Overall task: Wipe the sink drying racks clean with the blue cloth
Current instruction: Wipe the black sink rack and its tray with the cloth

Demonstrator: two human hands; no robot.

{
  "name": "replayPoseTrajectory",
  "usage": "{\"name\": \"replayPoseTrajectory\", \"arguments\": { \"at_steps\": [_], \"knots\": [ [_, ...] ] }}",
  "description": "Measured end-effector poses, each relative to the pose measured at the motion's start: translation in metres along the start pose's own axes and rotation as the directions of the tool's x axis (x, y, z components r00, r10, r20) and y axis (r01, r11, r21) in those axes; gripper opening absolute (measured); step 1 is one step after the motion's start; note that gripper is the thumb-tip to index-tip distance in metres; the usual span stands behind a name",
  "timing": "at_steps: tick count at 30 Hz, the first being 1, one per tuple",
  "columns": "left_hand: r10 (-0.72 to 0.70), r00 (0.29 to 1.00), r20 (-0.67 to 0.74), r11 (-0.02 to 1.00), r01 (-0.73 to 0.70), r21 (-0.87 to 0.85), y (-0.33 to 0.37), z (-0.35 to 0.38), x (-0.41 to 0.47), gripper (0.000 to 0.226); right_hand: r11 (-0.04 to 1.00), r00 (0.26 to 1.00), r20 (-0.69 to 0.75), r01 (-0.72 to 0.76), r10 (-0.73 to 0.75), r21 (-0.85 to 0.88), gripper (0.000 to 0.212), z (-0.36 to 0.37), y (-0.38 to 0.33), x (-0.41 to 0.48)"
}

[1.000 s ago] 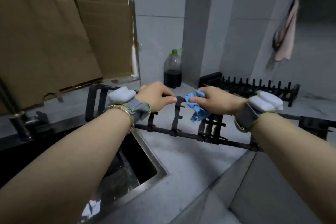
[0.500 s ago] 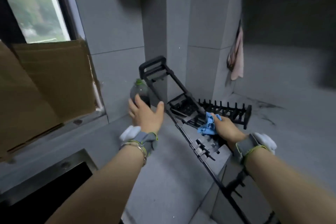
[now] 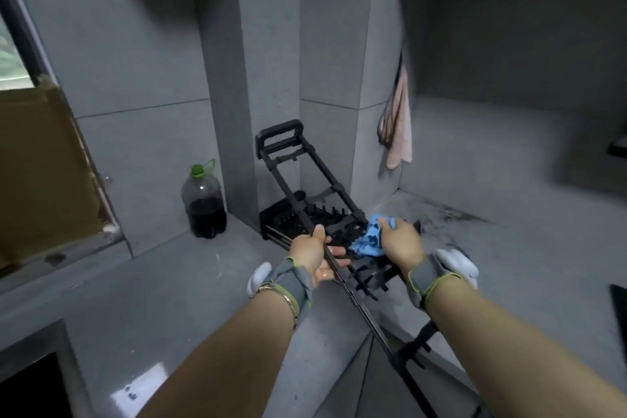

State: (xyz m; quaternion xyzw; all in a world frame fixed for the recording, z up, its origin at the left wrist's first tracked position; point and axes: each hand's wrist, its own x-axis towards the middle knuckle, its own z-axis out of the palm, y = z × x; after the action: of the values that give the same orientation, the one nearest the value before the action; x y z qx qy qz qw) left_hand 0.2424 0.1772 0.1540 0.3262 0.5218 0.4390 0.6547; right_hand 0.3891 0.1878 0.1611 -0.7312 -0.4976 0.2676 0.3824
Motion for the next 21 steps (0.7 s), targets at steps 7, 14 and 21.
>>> {"name": "replayPoseTrajectory", "arguments": {
  "at_steps": [7,14,21],
  "knots": [
    [-0.109,0.989,-0.102,0.992,0.103,-0.066,-0.004,0.009,0.052,0.032,0.947,0.888,-0.458,0.110,0.043,0.303,0.018,-0.059,0.003,0.056],
    [-0.164,0.983,-0.083,0.967,0.144,-0.211,0.001,0.006,0.126,0.046,0.999,0.987,-0.162,-0.013,0.007,-0.034,0.035,-0.064,0.056,0.050],
    [-0.209,0.977,0.030,0.912,0.206,-0.353,0.000,0.032,0.195,0.049,0.810,0.891,-0.357,-0.420,0.282,-0.408,0.041,-0.119,0.109,0.068]
  ]
}}
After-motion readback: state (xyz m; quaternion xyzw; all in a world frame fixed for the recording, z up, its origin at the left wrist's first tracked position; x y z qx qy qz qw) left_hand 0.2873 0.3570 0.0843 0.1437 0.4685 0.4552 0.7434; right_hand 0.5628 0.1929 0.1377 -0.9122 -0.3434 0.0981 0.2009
